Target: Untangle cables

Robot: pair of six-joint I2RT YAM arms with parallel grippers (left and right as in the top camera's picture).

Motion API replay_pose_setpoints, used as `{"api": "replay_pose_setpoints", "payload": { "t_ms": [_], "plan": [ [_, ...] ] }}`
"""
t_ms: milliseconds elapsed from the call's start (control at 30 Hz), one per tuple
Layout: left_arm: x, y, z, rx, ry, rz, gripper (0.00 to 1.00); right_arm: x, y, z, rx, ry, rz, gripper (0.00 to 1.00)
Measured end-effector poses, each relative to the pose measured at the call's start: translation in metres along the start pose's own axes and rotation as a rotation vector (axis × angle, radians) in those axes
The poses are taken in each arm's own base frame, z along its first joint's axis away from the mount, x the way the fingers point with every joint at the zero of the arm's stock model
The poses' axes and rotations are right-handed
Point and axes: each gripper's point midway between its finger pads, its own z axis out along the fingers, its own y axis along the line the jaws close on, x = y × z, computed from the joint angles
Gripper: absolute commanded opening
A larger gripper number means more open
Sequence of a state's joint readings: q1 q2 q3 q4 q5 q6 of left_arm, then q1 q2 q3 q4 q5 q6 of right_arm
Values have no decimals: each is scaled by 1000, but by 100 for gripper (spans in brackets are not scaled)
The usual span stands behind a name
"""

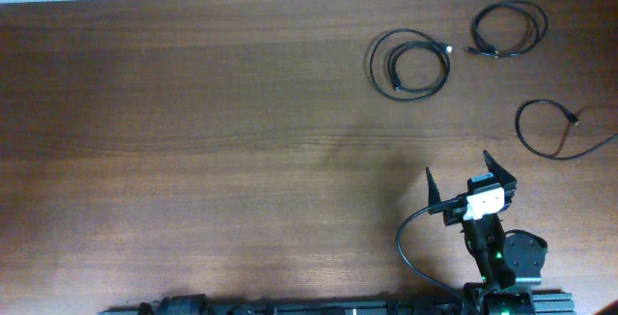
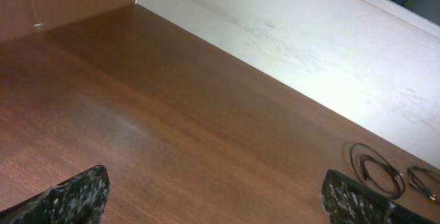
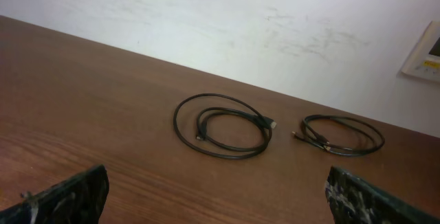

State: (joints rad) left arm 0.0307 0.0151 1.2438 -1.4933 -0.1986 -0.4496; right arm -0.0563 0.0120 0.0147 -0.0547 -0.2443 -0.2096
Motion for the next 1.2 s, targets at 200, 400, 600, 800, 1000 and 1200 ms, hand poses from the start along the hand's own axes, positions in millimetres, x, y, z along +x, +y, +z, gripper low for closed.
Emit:
{"api": "replay_pose_setpoints", "payload": {
  "t_ms": [200, 400, 600, 800, 1000, 1200],
  "plan": [
    [-28, -14, 0, 56, -113, -37, 99, 0, 0, 0, 0, 0, 0, 99],
    [-55, -40, 63, 123, -247, -81, 99, 0, 0, 0, 0, 1, 1, 99],
    [-13, -39, 147, 98, -196, -71, 99, 0, 0, 0, 0, 1, 1, 99],
    [20, -33, 193, 95, -191, -69, 99, 0, 0, 0, 0, 0, 0, 99],
    [42, -28, 219, 104, -209, -74, 99, 0, 0, 0, 0, 0, 0, 99],
    [71, -19, 240, 100, -202, -72, 99, 0, 0, 0, 0, 0, 0, 99]
  ]
}}
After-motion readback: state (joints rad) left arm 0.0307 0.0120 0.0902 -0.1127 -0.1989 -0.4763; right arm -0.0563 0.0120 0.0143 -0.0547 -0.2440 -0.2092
